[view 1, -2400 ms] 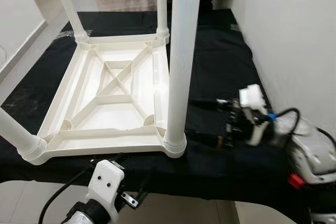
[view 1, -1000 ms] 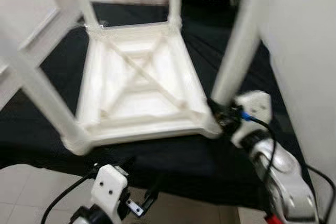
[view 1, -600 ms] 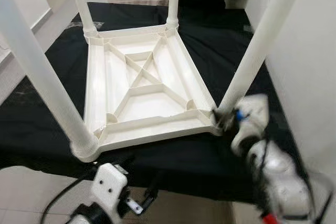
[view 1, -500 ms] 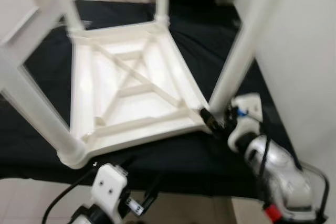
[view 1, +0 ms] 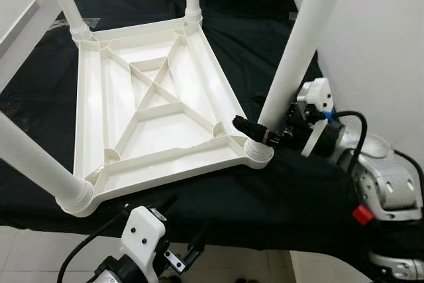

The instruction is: Building children table

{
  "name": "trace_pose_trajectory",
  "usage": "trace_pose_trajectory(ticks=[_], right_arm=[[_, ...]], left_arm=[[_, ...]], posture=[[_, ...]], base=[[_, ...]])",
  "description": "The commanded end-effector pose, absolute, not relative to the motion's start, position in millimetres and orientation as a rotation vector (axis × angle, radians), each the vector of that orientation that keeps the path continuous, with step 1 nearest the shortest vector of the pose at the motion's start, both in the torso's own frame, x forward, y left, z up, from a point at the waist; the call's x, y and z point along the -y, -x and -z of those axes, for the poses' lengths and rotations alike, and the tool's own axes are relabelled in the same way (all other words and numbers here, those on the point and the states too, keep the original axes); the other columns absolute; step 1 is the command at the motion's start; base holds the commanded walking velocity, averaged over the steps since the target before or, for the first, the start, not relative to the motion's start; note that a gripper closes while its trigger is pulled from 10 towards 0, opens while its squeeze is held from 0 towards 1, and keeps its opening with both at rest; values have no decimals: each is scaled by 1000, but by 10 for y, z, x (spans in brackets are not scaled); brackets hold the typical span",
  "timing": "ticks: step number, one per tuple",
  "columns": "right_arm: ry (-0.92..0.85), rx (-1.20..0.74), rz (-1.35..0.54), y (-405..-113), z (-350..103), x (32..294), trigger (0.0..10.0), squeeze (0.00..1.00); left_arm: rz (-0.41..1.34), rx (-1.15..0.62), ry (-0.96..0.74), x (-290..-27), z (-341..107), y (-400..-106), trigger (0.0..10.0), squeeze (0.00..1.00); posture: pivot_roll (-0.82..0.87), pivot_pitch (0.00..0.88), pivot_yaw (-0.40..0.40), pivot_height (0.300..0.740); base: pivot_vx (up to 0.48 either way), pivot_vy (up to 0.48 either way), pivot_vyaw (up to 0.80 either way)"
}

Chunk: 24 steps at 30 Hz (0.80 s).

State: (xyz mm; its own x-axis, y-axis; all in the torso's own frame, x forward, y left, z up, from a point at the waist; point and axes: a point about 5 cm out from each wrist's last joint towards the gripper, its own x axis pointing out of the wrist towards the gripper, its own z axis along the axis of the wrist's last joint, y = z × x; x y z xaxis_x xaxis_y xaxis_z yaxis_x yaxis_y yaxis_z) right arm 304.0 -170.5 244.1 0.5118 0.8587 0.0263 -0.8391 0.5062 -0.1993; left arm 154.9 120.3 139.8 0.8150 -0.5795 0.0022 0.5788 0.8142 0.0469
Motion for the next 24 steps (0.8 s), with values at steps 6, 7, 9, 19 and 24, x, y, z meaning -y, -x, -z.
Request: trace_pose_trajectory(ticks=[6, 7, 9, 19, 24], right_arm=[[179, 89, -1219, -3061, -2398, 1761, 0, 0], [178, 82, -1229, -3056, -2383, 1777, 0, 0], [169, 80, -1232, -3048, -2372, 1784, 0, 0], [120, -1, -1109, -2839, -2035, 1560, 0, 0], [112, -217, -254, -2763, -1561, 1438, 0, 0]], left_arm=[[647, 1, -23, -1167, -1364, -1528, 10000, 0], [649, 3, -21, -1162, -1366, -1530, 10000, 0], [651, 4, -19, -1159, -1368, -1532, 10000, 0], [659, 9, -13, -1157, -1370, -1537, 10000, 0], [667, 9, -13, -1172, -1376, -1553, 10000, 0]], posture=[[43, 229, -33, 740], [41, 231, -34, 740], [41, 231, -34, 740], [35, 219, -43, 740], [37, 223, -26, 740]], base=[[0, 0, 0], [0, 0, 0], [0, 0, 0], [0, 0, 0], [0, 0, 0]])
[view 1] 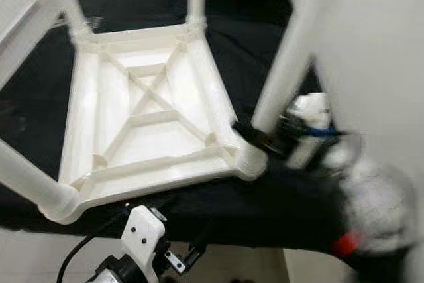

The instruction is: Building children table

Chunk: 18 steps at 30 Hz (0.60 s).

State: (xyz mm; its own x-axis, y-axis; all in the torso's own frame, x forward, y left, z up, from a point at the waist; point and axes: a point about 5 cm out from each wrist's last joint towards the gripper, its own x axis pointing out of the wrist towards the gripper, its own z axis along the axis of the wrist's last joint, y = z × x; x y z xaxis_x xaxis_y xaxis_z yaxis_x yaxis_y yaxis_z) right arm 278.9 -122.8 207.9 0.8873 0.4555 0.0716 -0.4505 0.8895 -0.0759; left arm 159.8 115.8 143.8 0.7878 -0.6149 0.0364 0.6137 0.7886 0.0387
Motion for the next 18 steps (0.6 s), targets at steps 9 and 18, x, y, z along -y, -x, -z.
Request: trace_pose_trajectory(ticks=[9, 18], right_arm=[[73, -166, -411, -2692, -1678, 1132, 10000, 0], [-89, 108, -911, -2617, -2265, 866, 10000, 1000]], left_arm=[[676, 14, 1, -1142, -1370, -1577, 10000, 0], [673, 21, 12, -1144, -1389, -1565, 10000, 0]], posture=[[19, 212, -44, 740], [16, 220, -42, 740]], base=[[0, 0, 0], [0, 0, 0]])
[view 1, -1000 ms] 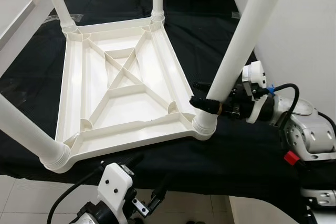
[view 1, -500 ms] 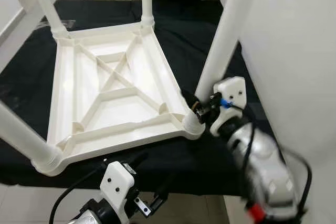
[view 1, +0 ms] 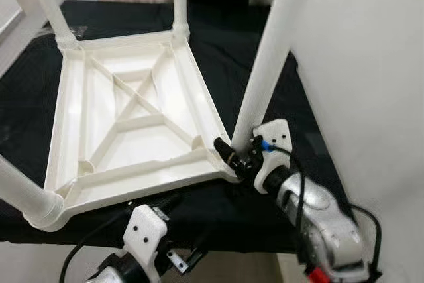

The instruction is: Building children table

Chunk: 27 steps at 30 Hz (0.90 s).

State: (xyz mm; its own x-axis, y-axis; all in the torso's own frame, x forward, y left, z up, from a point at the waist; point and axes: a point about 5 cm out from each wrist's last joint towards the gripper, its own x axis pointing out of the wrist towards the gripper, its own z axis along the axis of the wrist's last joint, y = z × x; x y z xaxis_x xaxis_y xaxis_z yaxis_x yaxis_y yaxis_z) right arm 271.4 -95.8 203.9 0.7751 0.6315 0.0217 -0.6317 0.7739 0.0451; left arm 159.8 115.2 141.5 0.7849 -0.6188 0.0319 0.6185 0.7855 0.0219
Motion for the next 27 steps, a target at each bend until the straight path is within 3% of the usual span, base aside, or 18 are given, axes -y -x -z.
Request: trace_pose_trajectory(ticks=[1, 2, 5, 6, 7, 18, 20, 21, 27], right_arm=[[-58, 137, -1040, -2591, -2349, 905, 10000, 1000], [-25, 129, -1144, -2585, -2386, 979, 10000, 1000], [-7, 119, -1204, -2584, -2407, 1034, 10000, 1000], [52, 81, -1312, -2540, -2384, 1101, 10000, 188], [89, 43, -1366, -2557, -2357, 1165, 10000, 0], [184, 44, -1422, -2863, -2421, 1232, 10000, 0], [182, 40, -1435, -2881, -2429, 1250, 9608, 0], [169, 36, -1448, -2885, -2430, 1277, 0, 0], [114, -22, -1490, -2789, -2282, 1425, 0, 0]], left_arm=[[675, 21, 14, -1143, -1393, -1560, 10000, 0], [677, 21, 15, -1142, -1396, -1556, 10000, 0], [678, 21, 15, -1142, -1398, -1553, 10000, 0], [679, 21, 15, -1140, -1400, -1550, 10000, 0], [680, 21, 16, -1138, -1402, -1547, 10000, 0], [685, 16, 12, -1133, -1402, -1531, 10000, 0], [683, 16, 11, -1132, -1403, -1526, 10000, 0], [681, 16, 11, -1133, -1403, -1522, 10000, 0], [682, 14, 14, -1149, -1407, -1513, 10000, 0]], posture=[[18, 224, -42, 740], [21, 227, -39, 740], [21, 227, -39, 740], [24, 228, -37, 740], [28, 233, -34, 740], [47, 241, -35, 740], [48, 244, -38, 740], [48, 244, -38, 740], [41, 252, -35, 740]], base=[[0, 0, 0], [0, 0, 0], [0, 0, 0], [0, 0, 0], [0, 0, 0], [0, 0, 0], [0, 0, 0], [0, 0, 0], [0, 0, 0]])
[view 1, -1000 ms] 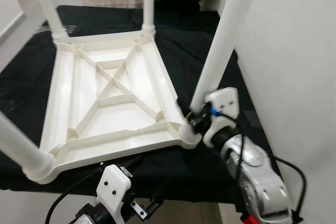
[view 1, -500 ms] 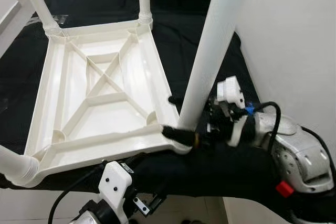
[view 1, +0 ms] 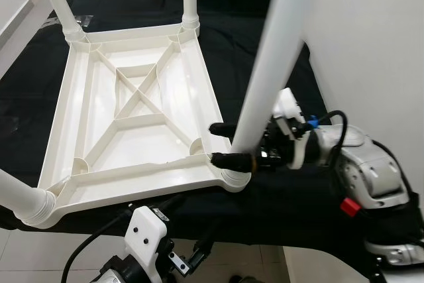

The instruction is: Building children table

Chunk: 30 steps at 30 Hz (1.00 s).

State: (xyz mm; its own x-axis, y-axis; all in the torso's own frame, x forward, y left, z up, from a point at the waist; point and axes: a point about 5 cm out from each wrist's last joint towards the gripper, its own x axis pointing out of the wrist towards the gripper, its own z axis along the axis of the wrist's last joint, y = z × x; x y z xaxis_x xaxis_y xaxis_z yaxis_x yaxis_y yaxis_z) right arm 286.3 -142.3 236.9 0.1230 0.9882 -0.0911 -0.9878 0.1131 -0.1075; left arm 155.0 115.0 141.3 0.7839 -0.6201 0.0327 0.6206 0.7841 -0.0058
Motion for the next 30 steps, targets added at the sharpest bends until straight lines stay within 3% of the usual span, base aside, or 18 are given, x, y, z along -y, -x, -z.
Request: trace_pose_trajectory(ticks=[1, 8, 10, 11, 12, 13, 14, 16, 25, 26, 28, 29, 30], right_arm=[[114, -22, -1490, -2789, -2282, 1425, 0, 0], [14, -21, -1361, -2582, -2100, 1409, 0, 0], [-30, -33, -1175, -2525, -1992, 1299, 0, 0], [-30, -33, -1175, -2525, -1992, 1299, 0, 0], [102, -124, -662, -2722, -1848, 1356, 0, 0], [102, -124, -662, -2722, -1848, 1356, 0, 0], [135, -163, -460, -2695, -1774, 1311, 0, 0], [143, -174, -348, -2700, -1734, 1266, 0, 0], [95, -164, -370, -2778, -1744, 1095, 0, 0], [95, -158, -392, -2774, -1774, 1043, 6902, 0], [95, -158, -392, -2774, -1774, 1043, 6902, 0], [77, -127, -457, -2765, -1840, 972, 10000, 298], [77, -127, -457, -2765, -1840, 972, 10000, 298]], left_arm=[[682, 14, 14, -1149, -1407, -1513, 10000, 0], [682, 12, 16, -1170, -1408, -1519, 10000, 0], [683, 12, 17, -1184, -1401, -1534, 10000, 0], [683, 12, 17, -1184, -1401, -1534, 10000, 0], [682, 13, 17, -1193, -1398, -1554, 10000, 0], [682, 13, 17, -1193, -1398, -1554, 10000, 0], [681, 15, 23, -1189, -1394, -1568, 10000, 0], [682, 17, 26, -1183, -1392, -1584, 10000, 0], [678, 24, 28, -1169, -1388, -1600, 10000, 0], [675, 25, 28, -1171, -1393, -1595, 10000, 0], [675, 25, 28, -1171, -1393, -1595, 10000, 0], [673, 26, 28, -1171, -1399, -1590, 10000, 0], [673, 26, 28, -1171, -1399, -1590, 10000, 0]], posture=[[41, 252, -35, 740], [30, 257, -30, 740], [15, 253, -31, 740], [15, 253, -31, 740], [-13, 256, -25, 740], [-13, 256, -25, 740], [-18, 251, -24, 740], [-15, 246, -29, 740], [-12, 239, -37, 740], [-9, 240, -36, 740], [-9, 240, -36, 740], [-8, 248, -36, 740], [-8, 248, -36, 740]], base=[[0, 0, 0], [0, 0, 0], [0, 0, 0], [0, 0, 0], [0, 0, 0], [0, 0, 0], [0, 0, 0], [0, 0, 0], [0, 0, 0], [0, 0, 0], [0, 0, 0], [0, 0, 0], [0, 0, 0]])
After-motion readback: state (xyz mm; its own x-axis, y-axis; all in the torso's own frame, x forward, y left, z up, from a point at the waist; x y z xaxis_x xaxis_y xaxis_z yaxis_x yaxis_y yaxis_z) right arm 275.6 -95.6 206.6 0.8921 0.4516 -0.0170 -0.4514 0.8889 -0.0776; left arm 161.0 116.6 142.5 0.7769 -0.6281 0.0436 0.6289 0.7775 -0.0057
